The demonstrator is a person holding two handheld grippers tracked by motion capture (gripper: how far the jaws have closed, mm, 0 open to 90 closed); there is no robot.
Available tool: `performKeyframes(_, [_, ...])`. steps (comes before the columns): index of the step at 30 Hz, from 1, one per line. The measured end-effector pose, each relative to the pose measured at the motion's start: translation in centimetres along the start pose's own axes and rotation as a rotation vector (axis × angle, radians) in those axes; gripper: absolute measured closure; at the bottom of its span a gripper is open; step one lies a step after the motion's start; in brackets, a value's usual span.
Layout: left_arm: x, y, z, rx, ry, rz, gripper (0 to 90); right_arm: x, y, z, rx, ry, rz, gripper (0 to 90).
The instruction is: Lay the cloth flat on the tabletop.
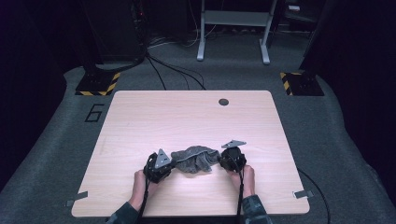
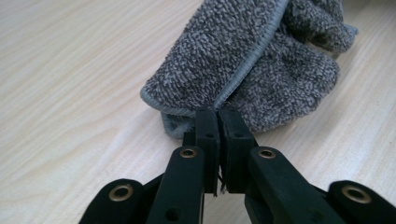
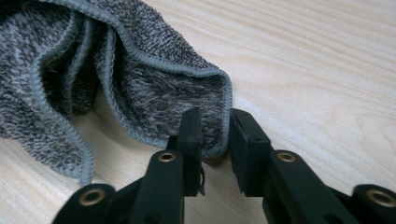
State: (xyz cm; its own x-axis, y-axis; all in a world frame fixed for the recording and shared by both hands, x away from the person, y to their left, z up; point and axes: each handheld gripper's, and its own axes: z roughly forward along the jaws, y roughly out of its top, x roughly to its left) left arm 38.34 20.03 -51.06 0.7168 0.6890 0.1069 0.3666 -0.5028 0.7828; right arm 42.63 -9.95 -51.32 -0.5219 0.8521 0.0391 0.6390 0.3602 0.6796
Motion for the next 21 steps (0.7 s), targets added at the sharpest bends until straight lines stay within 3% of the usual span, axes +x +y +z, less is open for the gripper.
performKeyframes(5, [0.5, 0.0, -0.5, -0.008, 0.016, 0.005, 88.7, -0.2, -0.2, -0.4, -0.012, -0.019, 0.008, 87.0])
performKeyframes(12, [1.1, -0.1, -1.4, -0.021, 0.04, 0.007, 89.0, -0.7, -0.4, -1.8, -0.046, -0.04, 0.009, 87.5])
performKeyframes(15, [1.3, -0.2, -1.8, -0.025, 0.037, 0.007, 89.0, -0.8, -0.5, -2.2, -0.037, -0.041, 0.007, 87.5])
performKeyframes(18, [1.2, -0.7, -2.0, -0.013, 0.028, 0.02, 89.0, -1.0, -1.0, -2.2, -0.003, -0.035, -0.003, 82.4])
performKeyframes(21, [1.1, -1.3, -1.9, 0.001, 0.02, 0.022, 89.0, -1.1, -1.7, -2.0, 0.016, -0.021, -0.011, 68.7])
